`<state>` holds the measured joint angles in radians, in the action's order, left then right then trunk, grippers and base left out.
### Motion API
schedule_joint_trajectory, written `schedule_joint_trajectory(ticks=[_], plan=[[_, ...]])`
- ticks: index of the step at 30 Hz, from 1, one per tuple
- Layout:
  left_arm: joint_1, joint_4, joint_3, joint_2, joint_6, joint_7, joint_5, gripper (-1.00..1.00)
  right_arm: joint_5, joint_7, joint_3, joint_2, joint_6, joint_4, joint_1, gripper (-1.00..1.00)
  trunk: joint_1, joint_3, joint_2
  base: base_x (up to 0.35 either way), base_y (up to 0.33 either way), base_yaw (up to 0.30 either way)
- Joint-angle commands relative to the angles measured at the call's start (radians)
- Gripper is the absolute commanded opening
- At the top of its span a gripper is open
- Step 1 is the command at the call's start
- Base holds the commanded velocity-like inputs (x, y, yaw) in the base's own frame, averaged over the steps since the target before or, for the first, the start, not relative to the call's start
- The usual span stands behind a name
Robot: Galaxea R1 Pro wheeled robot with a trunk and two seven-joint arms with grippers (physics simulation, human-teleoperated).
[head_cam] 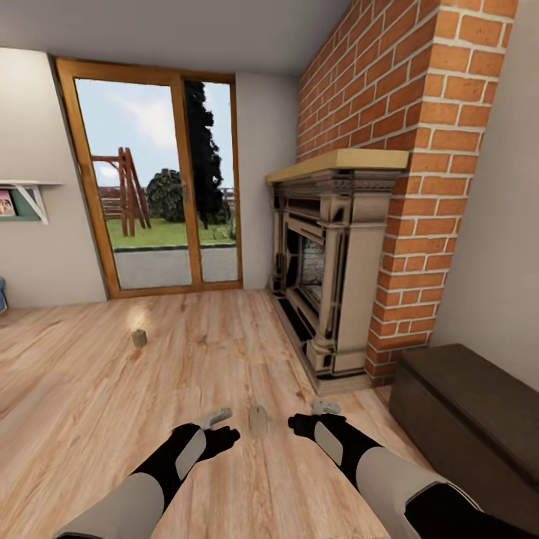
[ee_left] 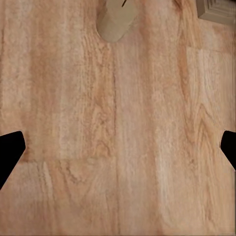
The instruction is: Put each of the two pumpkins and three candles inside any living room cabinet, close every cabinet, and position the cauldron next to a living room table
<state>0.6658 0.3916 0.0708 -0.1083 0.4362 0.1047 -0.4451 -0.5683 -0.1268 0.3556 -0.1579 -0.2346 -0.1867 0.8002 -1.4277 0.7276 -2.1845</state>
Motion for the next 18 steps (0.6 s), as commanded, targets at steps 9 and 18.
schedule_joint_trajectory(ticks=[9,18], plan=[[0.000,0.003,0.007,0.001,0.004,0.009,-0.011,1.00,-0.009,-0.007,0.009,0.000,-0.005,-0.002,0.000,1.00,0.000,-0.006,0.000,0.000,0.000,-0.272],[0.000,0.003,0.007,0.001,0.004,0.009,-0.010,1.00,-0.009,-0.007,0.009,0.000,-0.005,-0.002,0.000,1.00,0.000,-0.013,0.000,0.000,0.000,-0.272]])
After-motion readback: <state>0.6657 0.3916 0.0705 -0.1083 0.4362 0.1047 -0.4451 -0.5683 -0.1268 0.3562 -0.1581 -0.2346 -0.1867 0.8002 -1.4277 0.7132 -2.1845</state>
